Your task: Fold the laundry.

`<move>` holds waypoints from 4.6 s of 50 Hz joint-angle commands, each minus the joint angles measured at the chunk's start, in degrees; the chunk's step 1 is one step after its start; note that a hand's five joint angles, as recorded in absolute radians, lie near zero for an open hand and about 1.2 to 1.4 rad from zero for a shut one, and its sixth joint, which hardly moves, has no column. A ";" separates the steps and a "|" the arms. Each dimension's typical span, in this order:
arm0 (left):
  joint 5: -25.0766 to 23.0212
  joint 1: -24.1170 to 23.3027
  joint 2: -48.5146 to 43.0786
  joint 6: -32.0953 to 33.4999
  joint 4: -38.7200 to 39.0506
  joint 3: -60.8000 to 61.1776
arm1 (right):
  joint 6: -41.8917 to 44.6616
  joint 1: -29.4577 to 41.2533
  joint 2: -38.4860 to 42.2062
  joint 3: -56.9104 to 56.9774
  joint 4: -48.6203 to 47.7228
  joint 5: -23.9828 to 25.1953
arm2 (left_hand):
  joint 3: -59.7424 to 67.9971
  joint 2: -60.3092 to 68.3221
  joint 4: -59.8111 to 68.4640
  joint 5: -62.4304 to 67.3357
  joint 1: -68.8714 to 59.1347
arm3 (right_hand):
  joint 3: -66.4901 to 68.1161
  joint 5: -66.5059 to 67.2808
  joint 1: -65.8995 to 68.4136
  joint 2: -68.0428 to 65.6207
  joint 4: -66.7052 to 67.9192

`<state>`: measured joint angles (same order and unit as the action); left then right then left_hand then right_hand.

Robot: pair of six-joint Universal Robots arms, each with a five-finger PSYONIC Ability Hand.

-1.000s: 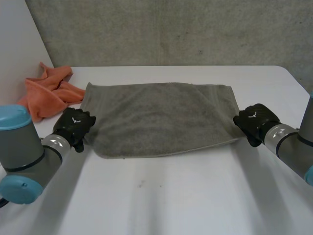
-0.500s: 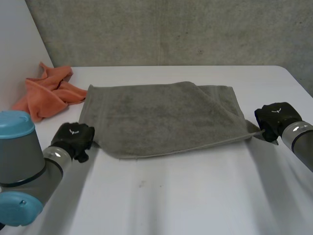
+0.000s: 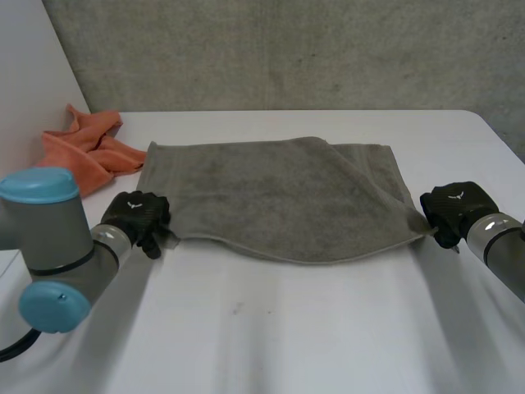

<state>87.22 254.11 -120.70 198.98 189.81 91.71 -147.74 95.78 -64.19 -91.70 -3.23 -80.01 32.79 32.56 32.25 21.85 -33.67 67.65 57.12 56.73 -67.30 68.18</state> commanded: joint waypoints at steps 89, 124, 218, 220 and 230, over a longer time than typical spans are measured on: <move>11.57 -8.11 3.71 8.36 1.36 -4.18 | 10.97 0.90 -6.29 -0.49 6.21 0.03 | 47.21 47.44 47.75 48.15 -46.33 | 12.35 12.88 23.27 -12.70 11.82; 11.13 -8.02 -4.53 22.16 -2.78 -8.90 | 26.19 9.33 6.42 12.22 9.24 -12.70 | 43.03 43.26 43.57 43.96 -42.15 | 12.35 12.88 23.27 -12.70 11.82; 1.46 -2.30 16.02 0.98 4.61 10.15 | 20.28 -19.22 -2.17 2.23 -3.09 -0.14 | -22.79 -22.56 -22.25 -21.85 23.67 | 12.35 12.88 23.27 -12.70 11.82; 1.55 -2.30 16.55 0.97 4.61 10.33 | 24.51 -18.52 -2.25 3.02 -3.80 0.03 | -22.79 -22.56 -22.25 -21.85 23.67 | 12.35 12.88 23.27 -12.70 11.82; 1.73 -2.39 17.60 0.97 4.78 10.33 | 25.93 9.23 -2.78 6.10 -11.18 5.56 | -22.79 -22.56 -22.25 -21.85 23.67 | 12.35 12.88 23.27 -12.70 11.82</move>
<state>88.93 251.76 -103.68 199.95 194.47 102.07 -121.25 89.20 -66.84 -86.33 -10.23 -78.73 11.98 11.51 11.47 2.55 -11.83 67.85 56.20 55.93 -67.36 68.19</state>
